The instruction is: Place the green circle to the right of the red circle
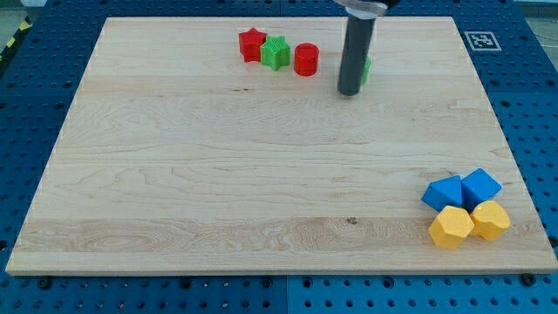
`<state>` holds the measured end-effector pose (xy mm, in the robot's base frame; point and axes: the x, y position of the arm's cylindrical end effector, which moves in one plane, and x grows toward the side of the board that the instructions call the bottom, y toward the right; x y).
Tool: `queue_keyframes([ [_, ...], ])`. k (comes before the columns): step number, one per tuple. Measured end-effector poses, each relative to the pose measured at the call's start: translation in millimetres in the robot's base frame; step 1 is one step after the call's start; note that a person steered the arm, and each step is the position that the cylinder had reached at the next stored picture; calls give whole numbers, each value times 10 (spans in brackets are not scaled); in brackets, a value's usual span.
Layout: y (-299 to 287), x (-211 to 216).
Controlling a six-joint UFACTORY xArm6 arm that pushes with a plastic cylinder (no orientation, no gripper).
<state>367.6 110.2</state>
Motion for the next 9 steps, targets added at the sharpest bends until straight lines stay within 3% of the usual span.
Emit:
queue_keyframes([
  [2, 798, 207],
  [3, 818, -84],
  [6, -83, -506],
  [7, -55, -309],
  [8, -111, 190],
  [9, -366, 263],
])
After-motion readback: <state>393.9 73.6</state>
